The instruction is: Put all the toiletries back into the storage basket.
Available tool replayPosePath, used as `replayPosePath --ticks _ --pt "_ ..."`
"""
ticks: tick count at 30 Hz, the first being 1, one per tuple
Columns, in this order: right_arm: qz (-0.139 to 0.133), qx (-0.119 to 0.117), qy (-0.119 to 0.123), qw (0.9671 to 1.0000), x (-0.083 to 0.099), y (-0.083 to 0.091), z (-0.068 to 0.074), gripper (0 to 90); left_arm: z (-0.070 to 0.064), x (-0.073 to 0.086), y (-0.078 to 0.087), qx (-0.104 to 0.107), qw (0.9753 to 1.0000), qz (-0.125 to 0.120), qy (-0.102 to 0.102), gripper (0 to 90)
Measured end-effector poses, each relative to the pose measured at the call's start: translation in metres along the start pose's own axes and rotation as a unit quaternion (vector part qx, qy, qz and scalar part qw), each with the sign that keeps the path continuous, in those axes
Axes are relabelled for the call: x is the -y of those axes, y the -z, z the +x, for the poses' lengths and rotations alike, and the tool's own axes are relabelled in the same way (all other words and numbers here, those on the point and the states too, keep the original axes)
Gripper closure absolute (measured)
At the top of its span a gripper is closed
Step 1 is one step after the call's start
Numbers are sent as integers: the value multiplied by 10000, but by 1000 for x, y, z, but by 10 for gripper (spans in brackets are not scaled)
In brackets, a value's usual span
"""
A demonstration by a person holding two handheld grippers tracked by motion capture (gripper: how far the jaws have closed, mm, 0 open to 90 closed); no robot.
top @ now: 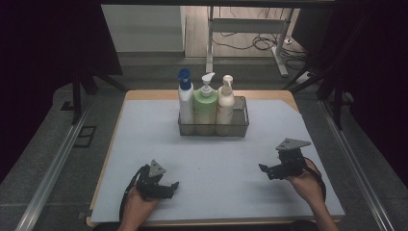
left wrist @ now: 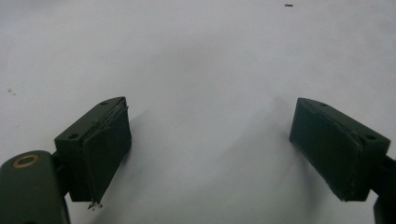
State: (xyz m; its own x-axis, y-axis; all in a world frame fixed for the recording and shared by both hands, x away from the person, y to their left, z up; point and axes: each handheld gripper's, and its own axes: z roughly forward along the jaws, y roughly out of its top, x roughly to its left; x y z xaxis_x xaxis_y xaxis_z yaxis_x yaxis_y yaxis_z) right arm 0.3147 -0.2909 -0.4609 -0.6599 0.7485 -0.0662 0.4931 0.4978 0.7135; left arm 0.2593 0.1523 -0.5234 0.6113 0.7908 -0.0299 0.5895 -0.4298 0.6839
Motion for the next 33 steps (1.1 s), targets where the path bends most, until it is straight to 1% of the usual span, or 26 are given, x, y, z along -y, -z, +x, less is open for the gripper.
replayPosePath --ticks 4,12,19,22,23,26,33 --pt "11 28 -23 10000 11 -2 2 0 0 0 0 -1 10000 1 -1 123" --pt "68 -35 -118 9999 32 -13 9 0 0 0 0 3 10000 -5 -2 123" --pt "143 -132 -188 9996 45 -23 11 0 0 0 0 1 10000 -5 -2 123" --pt "194 -143 -166 9996 50 -29 12 0 0 0 0 1 10000 -7 -1 123" --pt "221 -160 -168 9995 51 -30 13 0 0 0 0 -2 10000 -4 -1 123" --pt "214 -206 -275 9992 52 -31 11 0 0 0 0 -2 10000 -2 -2 123" --pt "197 -178 -268 9993 53 -31 11 0 0 0 0 -1 10000 -5 4 123"
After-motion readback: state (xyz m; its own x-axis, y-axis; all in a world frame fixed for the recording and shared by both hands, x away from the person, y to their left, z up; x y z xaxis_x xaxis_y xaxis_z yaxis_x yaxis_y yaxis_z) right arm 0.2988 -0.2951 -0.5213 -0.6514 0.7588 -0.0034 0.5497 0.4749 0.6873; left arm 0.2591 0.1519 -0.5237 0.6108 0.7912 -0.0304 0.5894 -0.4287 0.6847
